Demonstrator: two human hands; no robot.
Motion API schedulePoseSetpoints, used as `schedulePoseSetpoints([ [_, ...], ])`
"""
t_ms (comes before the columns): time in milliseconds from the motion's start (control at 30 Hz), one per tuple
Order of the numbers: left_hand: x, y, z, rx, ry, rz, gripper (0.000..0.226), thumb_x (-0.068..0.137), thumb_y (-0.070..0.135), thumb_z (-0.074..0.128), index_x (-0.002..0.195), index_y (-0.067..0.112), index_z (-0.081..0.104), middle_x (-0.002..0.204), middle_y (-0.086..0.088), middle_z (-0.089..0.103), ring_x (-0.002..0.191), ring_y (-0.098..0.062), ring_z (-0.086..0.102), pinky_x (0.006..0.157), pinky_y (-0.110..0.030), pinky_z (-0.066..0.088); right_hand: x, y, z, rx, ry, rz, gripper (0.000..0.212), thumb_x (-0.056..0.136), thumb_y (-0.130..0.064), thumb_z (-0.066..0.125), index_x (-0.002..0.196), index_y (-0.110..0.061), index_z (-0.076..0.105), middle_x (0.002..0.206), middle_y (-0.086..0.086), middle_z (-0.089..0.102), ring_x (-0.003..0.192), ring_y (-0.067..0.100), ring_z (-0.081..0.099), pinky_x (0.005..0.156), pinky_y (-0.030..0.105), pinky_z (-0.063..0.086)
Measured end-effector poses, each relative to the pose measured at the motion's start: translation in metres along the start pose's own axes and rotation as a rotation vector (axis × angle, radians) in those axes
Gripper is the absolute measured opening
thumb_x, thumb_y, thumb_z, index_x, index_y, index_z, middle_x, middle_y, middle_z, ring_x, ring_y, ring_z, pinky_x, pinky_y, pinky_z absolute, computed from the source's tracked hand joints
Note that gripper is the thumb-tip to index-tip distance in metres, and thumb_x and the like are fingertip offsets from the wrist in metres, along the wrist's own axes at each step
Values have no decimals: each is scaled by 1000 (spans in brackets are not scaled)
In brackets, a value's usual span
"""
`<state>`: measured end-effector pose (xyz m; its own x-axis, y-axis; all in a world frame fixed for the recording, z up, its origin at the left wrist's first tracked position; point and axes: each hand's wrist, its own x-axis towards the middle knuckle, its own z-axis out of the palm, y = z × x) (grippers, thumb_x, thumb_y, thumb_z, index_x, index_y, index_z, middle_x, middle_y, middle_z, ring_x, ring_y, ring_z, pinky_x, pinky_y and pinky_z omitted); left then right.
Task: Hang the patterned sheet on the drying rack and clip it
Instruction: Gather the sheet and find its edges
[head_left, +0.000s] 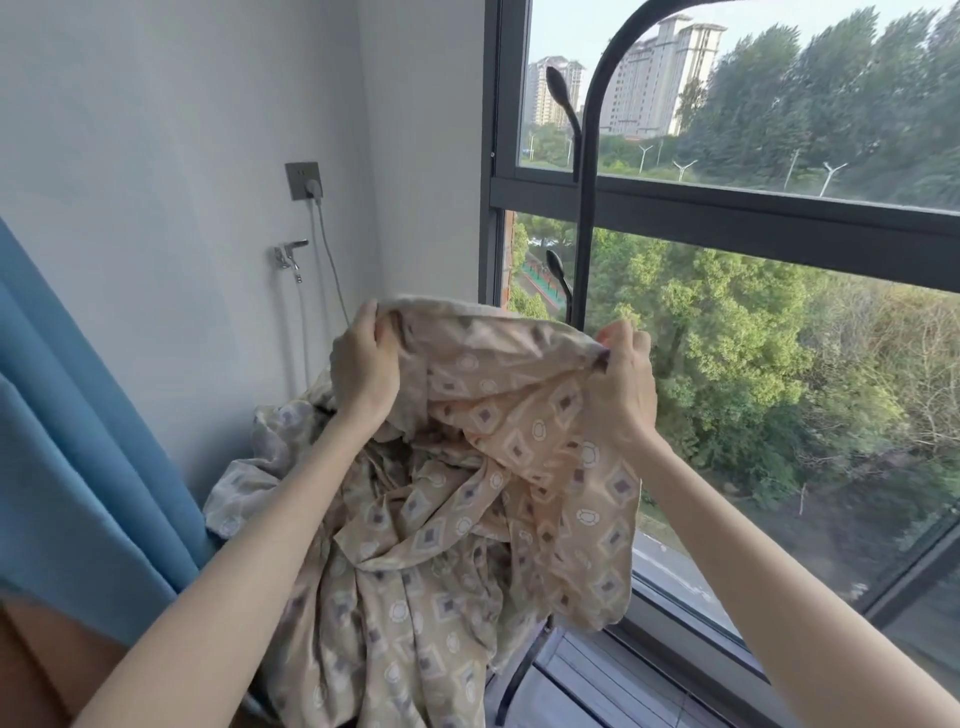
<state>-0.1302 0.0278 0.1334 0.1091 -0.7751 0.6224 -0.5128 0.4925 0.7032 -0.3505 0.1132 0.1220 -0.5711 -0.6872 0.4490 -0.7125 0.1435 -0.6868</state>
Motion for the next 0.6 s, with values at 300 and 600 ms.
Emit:
schedulePoseSetpoints([
  [300, 31, 75, 1, -94, -449, 319, 28, 90, 25, 59, 66, 16, 48, 58, 6, 49, 53, -6, 43, 50, -15, 32, -22, -56, -6, 173, -172, -345, 17, 85, -25, 57, 95, -16, 47, 76, -7, 55, 68, 16, 51, 58, 33, 42],
  [600, 2, -2, 3, 372, -161, 382, 30, 81, 21, 68, 98, 11, 46, 92, -3, 48, 82, -20, 47, 63, -26, 29, -2, -54, -17, 167, 61, -232, 11, 89, -14, 47, 79, -18, 47, 65, -7, 55, 52, 6, 42, 43, 26, 25],
])
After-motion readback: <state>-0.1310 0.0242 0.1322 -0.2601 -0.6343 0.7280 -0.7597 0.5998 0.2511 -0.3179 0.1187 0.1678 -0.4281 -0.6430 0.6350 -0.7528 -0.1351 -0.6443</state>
